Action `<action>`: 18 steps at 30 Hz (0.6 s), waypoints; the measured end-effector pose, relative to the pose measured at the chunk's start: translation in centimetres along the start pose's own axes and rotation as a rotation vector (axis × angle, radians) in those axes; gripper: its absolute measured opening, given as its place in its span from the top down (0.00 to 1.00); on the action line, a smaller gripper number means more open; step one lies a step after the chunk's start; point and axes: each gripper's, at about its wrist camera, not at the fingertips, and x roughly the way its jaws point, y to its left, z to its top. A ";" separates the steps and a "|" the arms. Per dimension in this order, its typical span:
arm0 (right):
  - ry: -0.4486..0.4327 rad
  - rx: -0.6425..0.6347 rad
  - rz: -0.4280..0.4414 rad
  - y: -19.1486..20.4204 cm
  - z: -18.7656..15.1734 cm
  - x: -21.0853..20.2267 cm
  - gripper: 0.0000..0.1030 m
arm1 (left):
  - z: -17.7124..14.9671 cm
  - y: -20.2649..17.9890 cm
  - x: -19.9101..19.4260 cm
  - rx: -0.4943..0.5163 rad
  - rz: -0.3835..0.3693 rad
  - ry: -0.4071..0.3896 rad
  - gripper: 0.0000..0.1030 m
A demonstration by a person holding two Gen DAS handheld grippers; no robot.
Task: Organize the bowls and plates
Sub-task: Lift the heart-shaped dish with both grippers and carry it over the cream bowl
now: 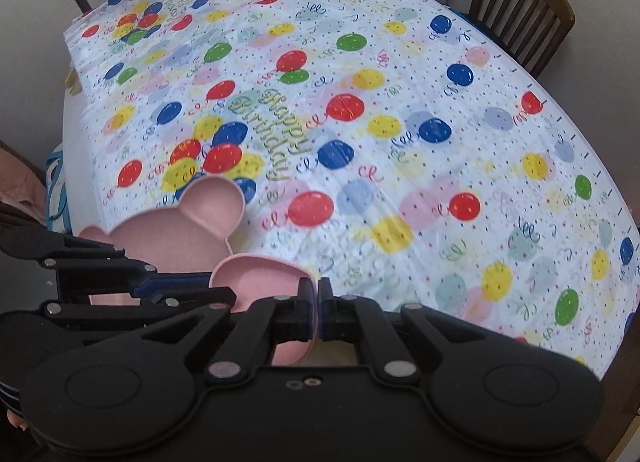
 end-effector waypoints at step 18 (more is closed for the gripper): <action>0.100 -0.049 -0.010 -0.9 -4.5 3.4 0.99 | -3.7 -3.0 3.4 0.037 0.071 0.072 0.92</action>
